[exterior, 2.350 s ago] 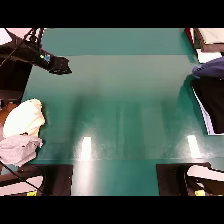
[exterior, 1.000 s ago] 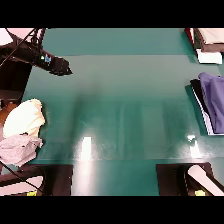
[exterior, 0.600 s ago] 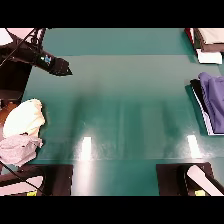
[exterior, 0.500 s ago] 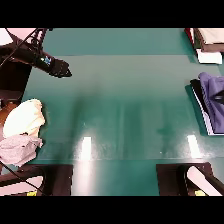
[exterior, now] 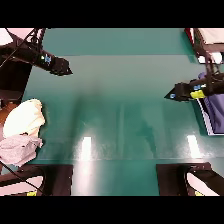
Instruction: Fold the shirts.
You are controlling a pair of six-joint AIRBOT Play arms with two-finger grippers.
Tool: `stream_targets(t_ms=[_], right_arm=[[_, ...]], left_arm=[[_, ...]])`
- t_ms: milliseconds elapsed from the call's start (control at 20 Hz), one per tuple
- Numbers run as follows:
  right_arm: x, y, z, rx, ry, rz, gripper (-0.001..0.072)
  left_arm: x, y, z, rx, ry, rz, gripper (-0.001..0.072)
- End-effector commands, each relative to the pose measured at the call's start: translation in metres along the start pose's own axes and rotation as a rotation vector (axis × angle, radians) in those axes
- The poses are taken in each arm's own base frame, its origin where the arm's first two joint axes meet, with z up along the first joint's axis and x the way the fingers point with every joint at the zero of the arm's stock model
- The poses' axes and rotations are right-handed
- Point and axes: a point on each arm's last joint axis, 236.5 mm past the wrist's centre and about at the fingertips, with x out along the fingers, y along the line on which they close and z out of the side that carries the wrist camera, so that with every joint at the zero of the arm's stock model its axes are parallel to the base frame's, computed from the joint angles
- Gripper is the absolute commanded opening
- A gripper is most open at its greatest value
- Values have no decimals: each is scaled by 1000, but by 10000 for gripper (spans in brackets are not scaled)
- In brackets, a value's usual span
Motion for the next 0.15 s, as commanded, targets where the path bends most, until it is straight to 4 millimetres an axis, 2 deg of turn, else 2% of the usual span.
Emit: stream_targets(t_ms=[0, 100], right_arm=[[8, 19, -2, -54, 2, 22, 19], [7, 16, 0, -43, -4, 19, 19]], left_arm=[[0, 1, 2, -1, -11, 3, 28], [0, 1, 2, -1, -11, 3, 29]])
